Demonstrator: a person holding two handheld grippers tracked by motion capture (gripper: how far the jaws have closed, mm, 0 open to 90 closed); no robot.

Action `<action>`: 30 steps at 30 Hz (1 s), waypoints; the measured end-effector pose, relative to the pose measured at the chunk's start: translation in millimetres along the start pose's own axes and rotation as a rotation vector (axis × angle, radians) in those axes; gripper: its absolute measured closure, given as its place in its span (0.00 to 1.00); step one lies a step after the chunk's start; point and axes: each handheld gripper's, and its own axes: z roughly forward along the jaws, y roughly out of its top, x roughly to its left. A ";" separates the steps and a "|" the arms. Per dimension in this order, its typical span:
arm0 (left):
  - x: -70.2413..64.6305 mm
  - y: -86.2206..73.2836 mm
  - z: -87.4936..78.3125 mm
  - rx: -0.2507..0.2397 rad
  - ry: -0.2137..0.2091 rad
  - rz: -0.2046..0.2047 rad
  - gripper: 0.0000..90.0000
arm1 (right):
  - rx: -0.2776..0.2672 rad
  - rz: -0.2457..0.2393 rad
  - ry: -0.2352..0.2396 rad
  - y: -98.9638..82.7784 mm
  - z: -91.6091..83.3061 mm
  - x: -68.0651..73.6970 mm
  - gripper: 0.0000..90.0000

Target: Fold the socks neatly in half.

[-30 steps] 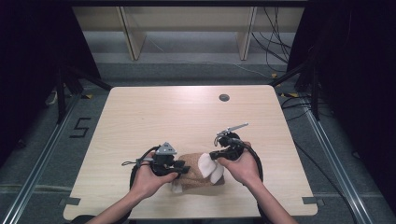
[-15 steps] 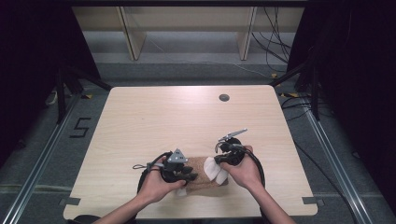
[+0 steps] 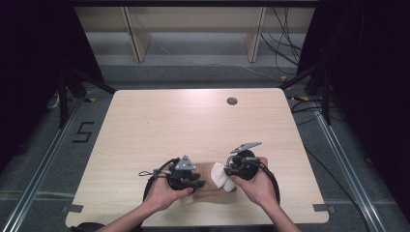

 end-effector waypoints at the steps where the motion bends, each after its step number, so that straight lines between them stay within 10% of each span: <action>1: 1.3 0.2 -1.2 0.019 0.000 0.023 0.73 | -0.003 -0.010 0.004 -1.3 1.7 -0.9 0.75; 17: 0.4 -1.0 -3.8 -0.028 -0.011 0.000 0.71 | -0.018 0.035 0.039 -13.6 8.1 -10.0 0.77; 23: 3.4 -6.3 -32.3 -0.084 0.018 -0.016 0.70 | -0.029 0.061 0.055 -18.1 8.4 -11.8 0.77; 30: 1.9 -30.0 -31.2 0.003 0.037 0.010 0.74 | -0.035 0.140 0.083 -22.8 8.6 -11.1 0.77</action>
